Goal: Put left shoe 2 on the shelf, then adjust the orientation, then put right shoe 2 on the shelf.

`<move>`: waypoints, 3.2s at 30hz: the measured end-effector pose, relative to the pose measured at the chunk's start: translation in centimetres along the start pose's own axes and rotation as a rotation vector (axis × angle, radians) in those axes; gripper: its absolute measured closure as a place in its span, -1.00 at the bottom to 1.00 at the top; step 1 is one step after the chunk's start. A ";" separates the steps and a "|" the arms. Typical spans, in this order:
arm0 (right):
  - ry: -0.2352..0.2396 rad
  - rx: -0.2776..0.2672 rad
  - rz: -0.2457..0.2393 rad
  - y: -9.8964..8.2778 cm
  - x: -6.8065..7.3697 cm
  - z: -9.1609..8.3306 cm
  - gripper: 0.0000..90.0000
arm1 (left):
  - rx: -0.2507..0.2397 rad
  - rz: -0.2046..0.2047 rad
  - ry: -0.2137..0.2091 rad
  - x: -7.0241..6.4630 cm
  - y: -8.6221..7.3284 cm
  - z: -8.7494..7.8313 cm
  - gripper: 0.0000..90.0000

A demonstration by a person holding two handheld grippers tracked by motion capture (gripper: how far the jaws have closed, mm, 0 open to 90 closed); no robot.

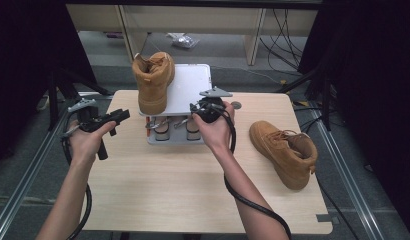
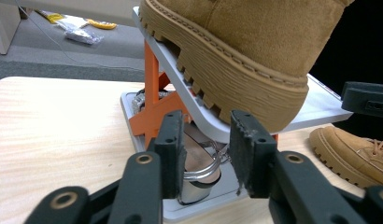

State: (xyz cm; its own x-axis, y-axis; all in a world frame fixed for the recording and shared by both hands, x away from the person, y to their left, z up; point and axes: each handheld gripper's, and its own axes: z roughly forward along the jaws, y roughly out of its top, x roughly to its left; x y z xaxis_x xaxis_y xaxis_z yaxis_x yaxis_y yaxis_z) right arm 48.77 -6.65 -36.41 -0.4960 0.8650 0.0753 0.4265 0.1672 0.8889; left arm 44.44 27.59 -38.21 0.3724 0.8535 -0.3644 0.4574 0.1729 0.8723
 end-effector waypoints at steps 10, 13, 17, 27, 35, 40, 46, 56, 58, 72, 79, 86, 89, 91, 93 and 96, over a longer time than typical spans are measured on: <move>-0.049 -0.009 0.010 -1.3 -2.5 -2.2 0.23 | -0.008 -0.030 -0.012 0.4 -1.8 -0.4 0.20; -0.051 -0.016 0.005 -1.5 -3.0 -2.7 0.21 | -0.021 -0.040 -0.017 0.5 -2.5 -0.5 0.18; -0.052 0.001 -0.007 -2.0 -3.6 -3.2 0.18 | -0.028 -0.040 -0.022 0.5 -3.7 -0.8 0.18; -0.084 0.044 0.008 -4.5 -5.5 -5.0 0.14 | -0.040 -0.035 -0.001 0.8 -6.1 -1.1 0.16; -0.110 0.071 0.016 -6.4 -7.2 -6.5 0.12 | -0.028 -0.039 0.002 0.9 -6.9 -1.4 0.16; -0.120 0.085 0.034 -7.2 -8.1 -7.2 0.11 | -0.034 -0.042 -0.003 0.7 -7.1 -1.4 0.15; -0.124 0.090 0.060 -8.1 -8.6 -7.8 0.10 | -0.026 -0.040 -0.009 0.3 -7.2 -1.3 0.14; -0.160 0.104 0.121 -9.2 -9.8 -9.5 0.08 | -0.029 -0.037 -0.012 0.0 -7.3 -0.9 0.15; -0.158 0.106 0.090 -9.5 -10.6 -9.9 0.09 | -0.028 -0.040 -0.012 0.1 -7.4 -1.0 0.15; -0.161 0.145 0.147 -9.3 -13.6 -12.4 0.15 | -0.029 -0.045 -0.010 0.2 -7.5 -1.0 0.14; -0.190 0.166 0.181 -8.9 -13.3 -13.1 0.16 | -0.029 -0.049 -0.012 0.3 -7.6 -1.4 0.13; -0.217 0.160 0.184 -8.5 -14.1 -14.4 0.18 | -0.036 -0.053 -0.010 0.5 -7.5 -1.5 0.13; -0.223 0.158 0.165 -8.3 -14.9 -15.1 0.19 | -0.039 -0.057 -0.010 0.5 -7.5 -1.6 0.12; -0.232 0.154 0.167 -8.3 -15.5 -15.5 0.19 | -0.037 -0.059 -0.009 0.5 -7.5 -1.5 0.12; -0.245 0.164 0.211 -8.2 -15.6 -15.9 0.20 | -0.036 -0.064 -0.008 0.5 -7.5 -1.5 0.10; -0.260 0.162 0.208 -8.3 -16.3 -16.5 0.20 | -0.034 -0.061 -0.010 0.5 -7.6 -1.4 0.10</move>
State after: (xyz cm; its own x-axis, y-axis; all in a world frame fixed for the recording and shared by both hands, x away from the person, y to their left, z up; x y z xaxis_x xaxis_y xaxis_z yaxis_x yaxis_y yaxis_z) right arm 40.81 -29.96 -37.56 -0.1862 0.9763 0.1107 0.6228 0.0301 0.7818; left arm 40.03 27.38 -44.54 0.3531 0.8357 -0.4207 0.4517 0.2415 0.8588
